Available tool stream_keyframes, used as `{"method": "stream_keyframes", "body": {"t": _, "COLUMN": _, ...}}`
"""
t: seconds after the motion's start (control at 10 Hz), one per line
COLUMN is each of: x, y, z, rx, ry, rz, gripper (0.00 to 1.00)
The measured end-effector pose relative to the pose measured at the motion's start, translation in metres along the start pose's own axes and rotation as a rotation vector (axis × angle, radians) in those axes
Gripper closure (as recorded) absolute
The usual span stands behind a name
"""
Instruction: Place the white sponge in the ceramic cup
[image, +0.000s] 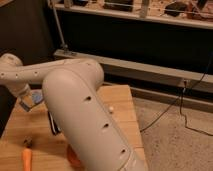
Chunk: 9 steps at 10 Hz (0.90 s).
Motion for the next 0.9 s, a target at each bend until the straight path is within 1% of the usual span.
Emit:
{"method": "stream_keyframes", "body": {"t": 0.1, "x": 0.011, "y": -0.002, "z": -0.006, "rx": 0.016, "ry": -0.001, "rz": 0.034, "gripper": 0.93}}
{"method": "stream_keyframes", "body": {"t": 0.3, "x": 0.026, "y": -0.004, "z": -0.01, "rx": 0.03, "ry": 0.0, "rz": 0.079, "gripper": 0.93}}
{"method": "stream_keyframes", "body": {"t": 0.5, "x": 0.042, "y": -0.009, "z": -0.014, "rx": 0.043, "ry": -0.008, "rz": 0.14, "gripper": 0.93}}
{"method": "stream_keyframes", "body": {"t": 0.8, "x": 0.064, "y": -0.017, "z": -0.016, "rx": 0.047, "ry": -0.013, "rz": 0.217, "gripper": 0.93}}
{"method": "stream_keyframes", "body": {"t": 0.9, "x": 0.067, "y": -0.019, "z": -0.015, "rx": 0.043, "ry": -0.017, "rz": 0.235, "gripper": 0.93}}
